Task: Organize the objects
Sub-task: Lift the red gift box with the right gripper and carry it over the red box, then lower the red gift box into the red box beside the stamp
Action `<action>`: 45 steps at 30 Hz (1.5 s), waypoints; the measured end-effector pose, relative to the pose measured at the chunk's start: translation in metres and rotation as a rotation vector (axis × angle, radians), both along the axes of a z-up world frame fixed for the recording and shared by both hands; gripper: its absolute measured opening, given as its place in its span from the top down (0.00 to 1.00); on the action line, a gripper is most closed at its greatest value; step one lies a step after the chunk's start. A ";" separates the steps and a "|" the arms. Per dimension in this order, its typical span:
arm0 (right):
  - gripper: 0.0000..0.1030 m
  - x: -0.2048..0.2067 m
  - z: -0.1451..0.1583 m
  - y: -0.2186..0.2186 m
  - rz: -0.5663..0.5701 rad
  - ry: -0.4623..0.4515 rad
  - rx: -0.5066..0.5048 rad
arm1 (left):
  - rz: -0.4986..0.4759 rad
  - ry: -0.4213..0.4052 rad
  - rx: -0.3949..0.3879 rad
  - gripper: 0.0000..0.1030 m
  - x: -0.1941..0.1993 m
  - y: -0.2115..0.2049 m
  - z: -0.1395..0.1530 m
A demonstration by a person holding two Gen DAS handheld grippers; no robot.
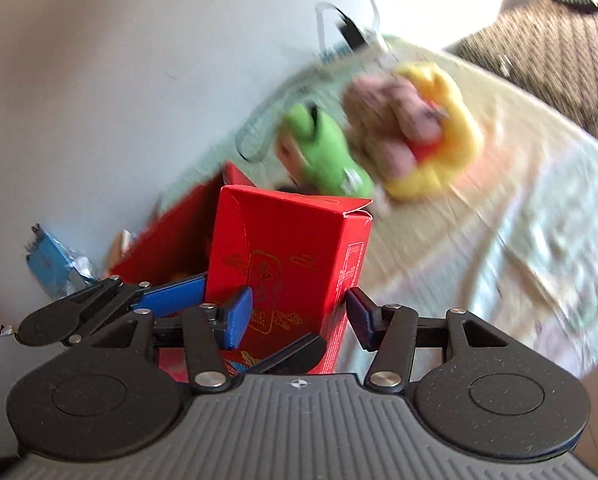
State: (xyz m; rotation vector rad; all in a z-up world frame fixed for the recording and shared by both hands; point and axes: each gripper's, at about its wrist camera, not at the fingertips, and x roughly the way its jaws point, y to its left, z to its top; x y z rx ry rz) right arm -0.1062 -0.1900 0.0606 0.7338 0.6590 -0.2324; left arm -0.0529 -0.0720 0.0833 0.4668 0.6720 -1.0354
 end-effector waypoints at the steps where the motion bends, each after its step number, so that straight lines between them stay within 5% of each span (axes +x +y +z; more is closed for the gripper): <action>1: 0.46 0.007 0.004 0.002 0.010 -0.020 -0.011 | 0.015 -0.011 -0.011 0.23 0.003 0.003 0.004; 9: 0.47 0.061 0.024 0.021 0.141 -0.145 -0.057 | 0.198 -0.057 -0.060 0.23 0.040 0.040 0.022; 19: 0.47 0.134 0.027 0.069 0.391 -0.182 -0.061 | 0.449 -0.048 -0.058 0.23 0.089 0.103 0.020; 30: 0.47 0.216 -0.011 0.108 0.665 -0.022 0.025 | 0.636 0.017 0.022 0.23 0.135 0.136 -0.020; 45: 0.47 0.279 -0.055 0.122 0.847 0.182 0.182 | 0.726 0.063 0.179 0.23 0.169 0.134 -0.062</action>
